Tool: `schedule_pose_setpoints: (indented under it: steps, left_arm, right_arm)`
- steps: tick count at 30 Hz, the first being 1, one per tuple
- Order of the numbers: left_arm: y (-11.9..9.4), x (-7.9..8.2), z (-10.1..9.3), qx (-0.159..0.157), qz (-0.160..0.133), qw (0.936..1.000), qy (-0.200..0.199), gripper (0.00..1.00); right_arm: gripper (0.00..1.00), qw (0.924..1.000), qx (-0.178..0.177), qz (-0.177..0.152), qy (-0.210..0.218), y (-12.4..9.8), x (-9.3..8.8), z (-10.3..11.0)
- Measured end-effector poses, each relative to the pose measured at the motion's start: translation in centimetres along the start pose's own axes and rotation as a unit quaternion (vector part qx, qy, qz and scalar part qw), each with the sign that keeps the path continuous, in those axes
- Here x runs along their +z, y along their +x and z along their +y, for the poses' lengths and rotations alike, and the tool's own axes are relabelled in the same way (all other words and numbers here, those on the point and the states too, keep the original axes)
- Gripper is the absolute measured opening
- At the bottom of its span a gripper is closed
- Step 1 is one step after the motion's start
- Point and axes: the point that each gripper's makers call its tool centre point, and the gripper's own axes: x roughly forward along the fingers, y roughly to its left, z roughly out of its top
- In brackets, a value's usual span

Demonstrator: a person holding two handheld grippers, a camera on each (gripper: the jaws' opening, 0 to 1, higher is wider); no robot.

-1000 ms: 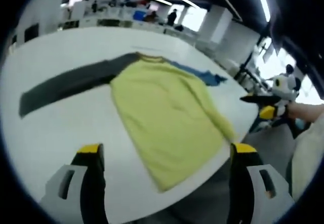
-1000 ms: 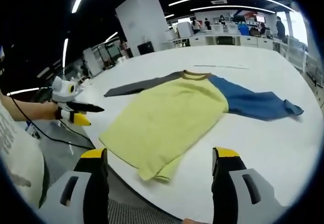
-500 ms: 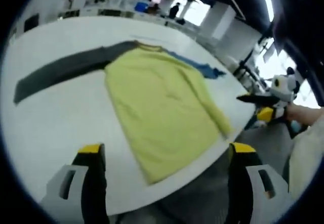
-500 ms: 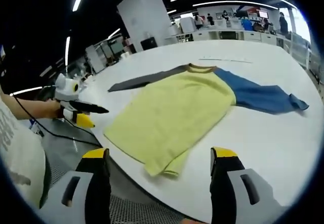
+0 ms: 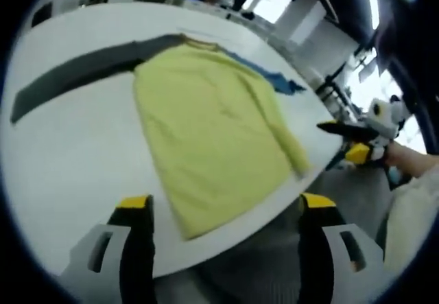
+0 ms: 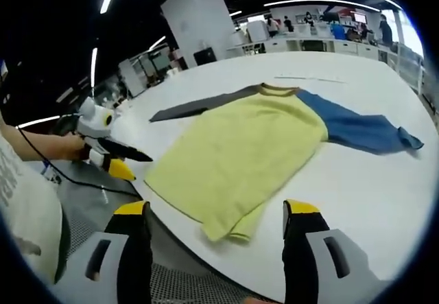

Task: Fold the garment on the visible template until the final outline fits inside the template.

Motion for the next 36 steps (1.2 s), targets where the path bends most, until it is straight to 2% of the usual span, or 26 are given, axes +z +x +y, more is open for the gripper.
schedule_pose_setpoints:
  steps: [2, 6, 11, 14, 17, 20, 23, 27, 33, 36]
  left_arm:
    - [0.2, -0.6, -0.2, -0.006, 0.016, 0.9998, -0.006, 0.79]
    - [0.5, -1.2, -0.1, 0.002, 0.032, 0.9995, 0.003, 0.74]
    - [0.5, -1.0, 0.9, 0.018, 0.029, 0.9994, -0.009, 0.63]
    - [0.5, -1.3, 1.3, 0.032, 0.038, 0.9988, -0.002, 0.5]
    - [0.6, -1.3, 1.5, 0.039, 0.036, 0.9986, 0.006, 0.43]
    - [0.6, -1.3, 1.7, 0.04, 0.038, 0.9985, -0.001, 0.37]
    - [0.5, -1.6, 2.2, 0.049, 0.048, 0.9976, 0.008, 0.27]
    - [0.5, -1.4, 2.3, 0.044, 0.04, 0.9982, -0.011, 0.24]
    - [0.9, -2.0, 2.5, 0.049, 0.054, 0.9973, -0.002, 0.08]
    - [1.1, -1.9, 2.6, 0.049, 0.053, 0.9974, -0.001, 0.04]
  right_arm:
    - [0.74, 1.0, 0.001, 0.007, 0.0, 0.2, -0.2, 0.1]
    - [0.69, 0.9996, 0.008, 0.027, -0.004, 0.8, -1.0, 0.5]
    - [0.64, 0.999, 0.013, 0.043, 0.002, 1.0, -1.7, 0.9]
    - [0.58, 0.9982, 0.013, 0.056, 0.014, 1.2, -2.4, 0.9]
    - [0.54, 0.9975, 0.008, 0.069, 0.007, 1.6, -2.8, 0.7]
    - [0.49, 0.9967, 0.013, 0.076, 0.028, 2.2, -3.1, 0.7]
    - [0.42, 0.9947, 0.012, 0.095, 0.037, 3.0, -3.9, 0.6]
    - [0.41, 0.9914, 0.006, 0.122, 0.046, 3.8, -5.3, 0.4]
    - [0.32, 0.9905, -0.013, 0.12, 0.066, 3.7, -5.3, -0.4]
    - [0.28, 0.99, -0.022, 0.123, 0.065, 3.7, -5.4, -0.6]
